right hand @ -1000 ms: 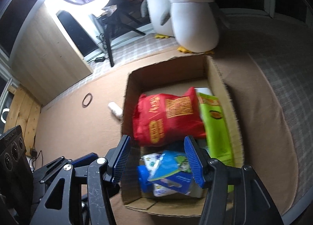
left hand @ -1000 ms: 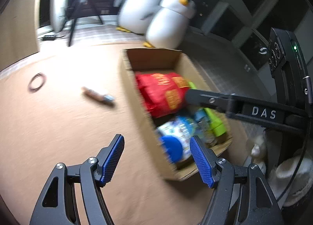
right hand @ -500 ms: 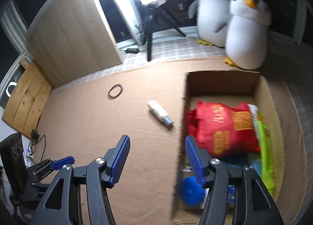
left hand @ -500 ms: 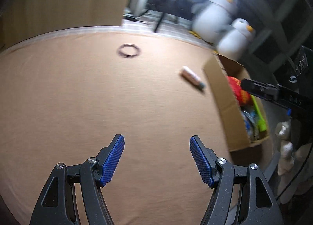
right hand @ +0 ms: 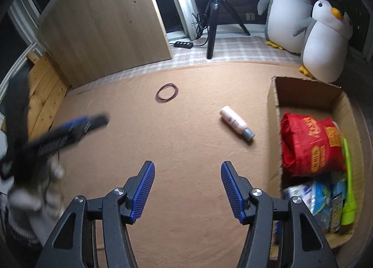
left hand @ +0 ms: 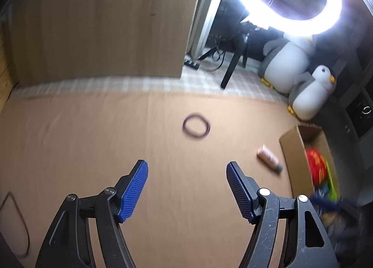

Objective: Organize objects
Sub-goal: 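Move the left tool to the purple rubber band and close on it, then carry the rubber band with the left tool onto the red bag and release, then move the left tool to the pink-white lotion bottle and close on it, then lift the lotion bottle with the left tool toward the box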

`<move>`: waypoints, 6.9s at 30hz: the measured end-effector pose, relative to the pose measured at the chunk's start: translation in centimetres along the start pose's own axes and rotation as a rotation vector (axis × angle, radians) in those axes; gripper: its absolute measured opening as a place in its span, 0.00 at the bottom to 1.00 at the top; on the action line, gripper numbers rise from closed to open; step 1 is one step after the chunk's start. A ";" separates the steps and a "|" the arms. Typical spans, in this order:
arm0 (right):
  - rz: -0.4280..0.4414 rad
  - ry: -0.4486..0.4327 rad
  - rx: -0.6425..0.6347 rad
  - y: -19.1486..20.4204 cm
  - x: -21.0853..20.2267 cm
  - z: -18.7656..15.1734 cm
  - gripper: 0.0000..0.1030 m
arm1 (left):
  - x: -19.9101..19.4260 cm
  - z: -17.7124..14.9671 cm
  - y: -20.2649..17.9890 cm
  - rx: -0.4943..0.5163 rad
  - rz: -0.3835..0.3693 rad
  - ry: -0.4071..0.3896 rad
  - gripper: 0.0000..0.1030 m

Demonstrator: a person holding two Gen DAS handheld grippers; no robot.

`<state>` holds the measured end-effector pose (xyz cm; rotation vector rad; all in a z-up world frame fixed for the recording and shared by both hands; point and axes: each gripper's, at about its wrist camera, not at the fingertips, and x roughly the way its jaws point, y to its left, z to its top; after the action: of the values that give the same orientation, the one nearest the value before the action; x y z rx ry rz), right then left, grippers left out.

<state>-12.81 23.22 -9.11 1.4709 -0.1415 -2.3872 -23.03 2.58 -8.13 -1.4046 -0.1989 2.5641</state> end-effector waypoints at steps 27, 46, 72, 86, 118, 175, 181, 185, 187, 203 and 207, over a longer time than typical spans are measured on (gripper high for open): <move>0.069 0.085 0.138 -3.5 0.6 -3.6 0.56 | 17.2 4.7 -4.3 0.091 0.134 0.154 0.76; 0.070 0.098 0.143 -4.2 1.3 -3.1 0.56 | 16.4 4.2 -5.5 0.153 0.098 0.137 0.05; 0.064 0.053 0.144 -4.2 -1.6 -2.8 0.56 | 6.9 -0.3 -8.6 0.156 -0.106 0.098 0.03; 0.003 -0.002 0.179 -7.1 -5.2 -5.4 0.56 | 6.4 0.3 -22.0 0.287 -0.278 0.100 0.04; -0.003 0.002 0.240 -10.9 -5.9 -6.6 0.56 | 7.8 0.1 -26.6 0.288 -0.313 0.142 0.60; 0.010 0.001 0.241 -10.1 -6.5 -7.9 0.56 | 13.1 -3.4 -16.3 0.101 -0.042 0.191 0.30; 0.009 0.001 0.241 -10.0 -6.4 -7.7 0.56 | 12.6 -3.9 -15.1 0.091 -0.071 0.194 0.20; 0.009 0.001 0.235 -9.8 -6.3 -7.6 0.56 | 11.7 -5.0 -14.6 0.109 -0.089 0.196 0.20; 0.010 0.002 0.231 -9.6 -6.2 -7.5 0.56 | 11.1 -5.8 -14.3 0.107 -0.099 0.200 0.20; -0.108 -0.036 0.133 -7.8 -7.0 -7.8 0.56 | 5.3 -9.9 -13.8 0.108 -0.189 0.208 0.20; -0.158 -0.049 0.122 -8.1 -7.6 -8.3 0.56 | 3.2 -9.3 -15.3 0.124 -0.240 0.178 0.20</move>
<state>-4.26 34.09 -8.57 1.5303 -0.1925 -2.5832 -15.05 18.33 -12.38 -1.4560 -0.1657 2.2084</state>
